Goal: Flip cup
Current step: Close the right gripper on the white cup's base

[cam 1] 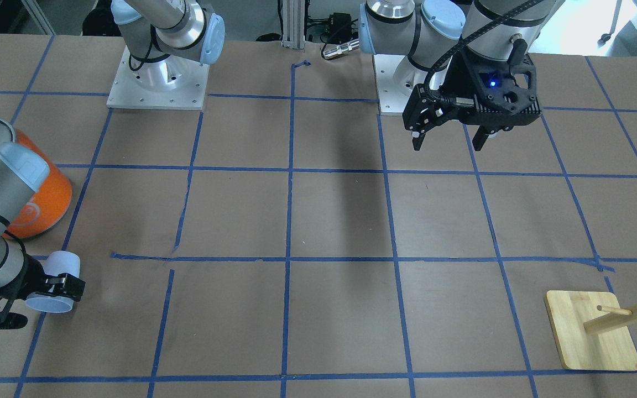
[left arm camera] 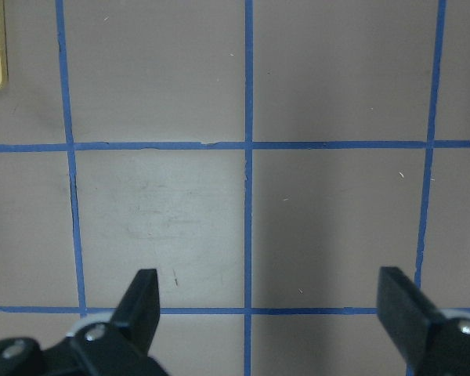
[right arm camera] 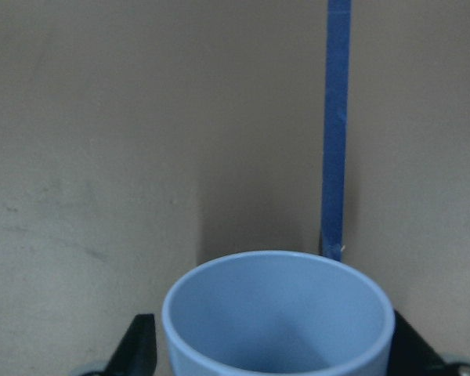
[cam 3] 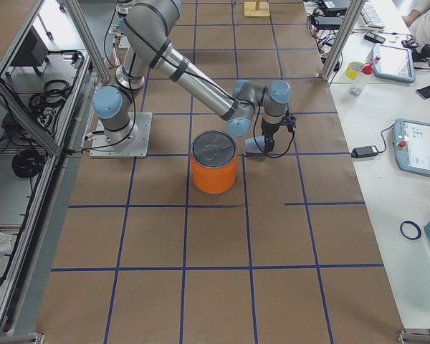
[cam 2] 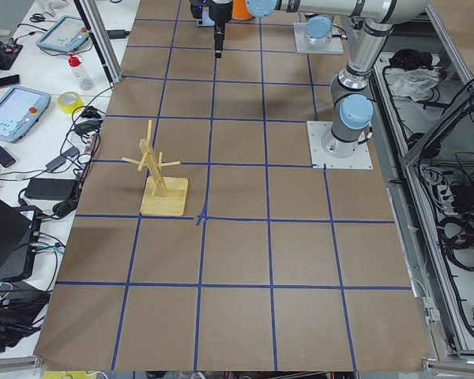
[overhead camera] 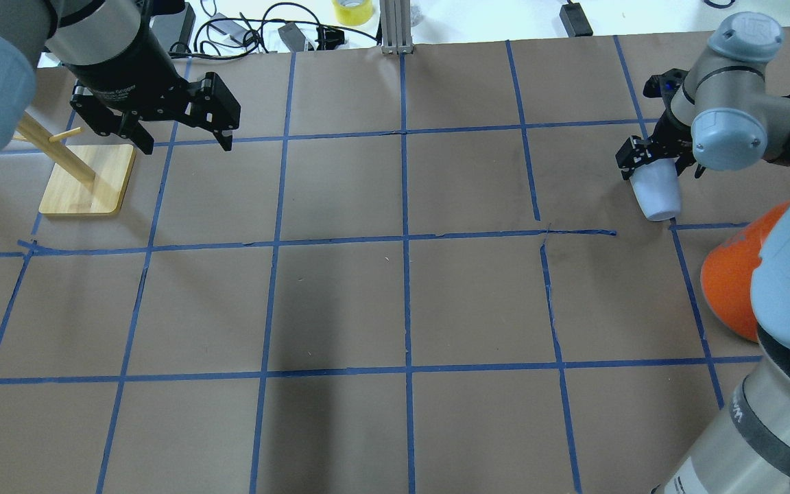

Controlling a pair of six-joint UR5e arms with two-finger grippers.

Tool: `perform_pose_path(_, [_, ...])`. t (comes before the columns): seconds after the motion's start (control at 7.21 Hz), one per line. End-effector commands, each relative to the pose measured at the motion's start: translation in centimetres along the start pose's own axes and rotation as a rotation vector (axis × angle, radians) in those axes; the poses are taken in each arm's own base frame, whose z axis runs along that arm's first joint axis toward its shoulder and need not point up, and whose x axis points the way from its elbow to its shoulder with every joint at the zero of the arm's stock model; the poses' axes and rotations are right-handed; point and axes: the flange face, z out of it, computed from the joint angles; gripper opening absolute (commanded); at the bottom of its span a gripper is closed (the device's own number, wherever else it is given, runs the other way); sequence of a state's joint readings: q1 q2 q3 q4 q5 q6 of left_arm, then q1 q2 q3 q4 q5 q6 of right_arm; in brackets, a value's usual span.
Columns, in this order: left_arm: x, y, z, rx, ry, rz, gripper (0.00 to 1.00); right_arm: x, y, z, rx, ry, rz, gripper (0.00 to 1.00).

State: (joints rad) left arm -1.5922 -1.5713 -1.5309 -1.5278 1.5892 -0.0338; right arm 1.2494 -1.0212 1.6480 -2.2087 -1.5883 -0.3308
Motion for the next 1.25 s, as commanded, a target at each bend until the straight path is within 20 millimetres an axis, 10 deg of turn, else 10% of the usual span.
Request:
perform_pose_path(0.0, [0.0,0.0,0.1,-0.001,0.000,0.000,1.00,0.1,0.0,0.4,-0.005,-0.006,0.003,0.86])
perform_pose_path(1.11, [0.0,0.0,0.0,0.000,0.000,0.000,1.00,-0.1,1.0,-0.1,-0.039,-0.008,-0.090,0.05])
